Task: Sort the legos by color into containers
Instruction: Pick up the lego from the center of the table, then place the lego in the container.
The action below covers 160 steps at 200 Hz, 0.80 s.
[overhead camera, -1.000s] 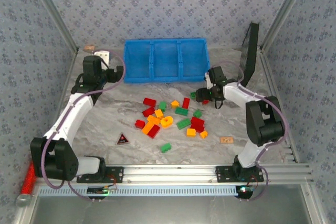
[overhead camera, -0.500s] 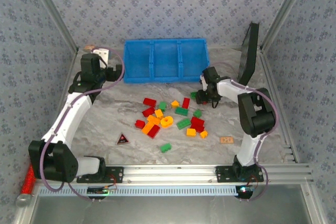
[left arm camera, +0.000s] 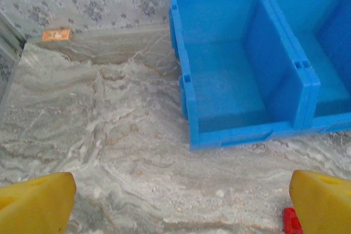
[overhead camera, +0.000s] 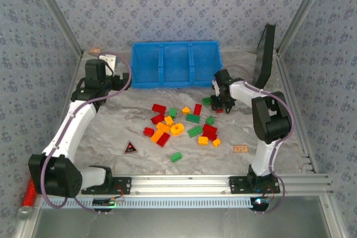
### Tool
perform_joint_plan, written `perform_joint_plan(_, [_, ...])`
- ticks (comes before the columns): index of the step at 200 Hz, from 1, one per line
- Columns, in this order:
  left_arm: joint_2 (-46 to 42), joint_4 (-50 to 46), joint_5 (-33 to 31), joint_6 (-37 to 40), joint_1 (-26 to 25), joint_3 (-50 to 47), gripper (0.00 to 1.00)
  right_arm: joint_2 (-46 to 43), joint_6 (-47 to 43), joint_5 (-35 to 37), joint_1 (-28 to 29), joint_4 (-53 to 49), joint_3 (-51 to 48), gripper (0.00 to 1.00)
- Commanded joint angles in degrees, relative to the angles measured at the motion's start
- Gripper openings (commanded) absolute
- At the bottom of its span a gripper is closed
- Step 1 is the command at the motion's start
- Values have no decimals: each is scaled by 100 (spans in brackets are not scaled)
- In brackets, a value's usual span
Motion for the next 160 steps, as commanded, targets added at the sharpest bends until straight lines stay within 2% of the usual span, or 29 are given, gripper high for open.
perform_joint_plan(1, [-248,-594,189,-270,-49,33,100,-456,-79,45,-35,-763,323,30])
perform_joint_plan(35, [-491,-865,247,-883,-351,-424,100,-726,-70,36,-75,-1071,756,29])
perform_joint_plan(68, [-284,-804,351,-1342,-946,-749,100,-604,-58,-4,-88,-1068,1435,28])
perform_joint_plan(110, [450,-411,482,-1746,-1546,-864,100,88,-158,128,-111,-858,2741,27])
perform_joint_plan(160, [1602,-273,545,-1689,-1846,-408,100,1399,-173,150,-110,-737,4363,27])
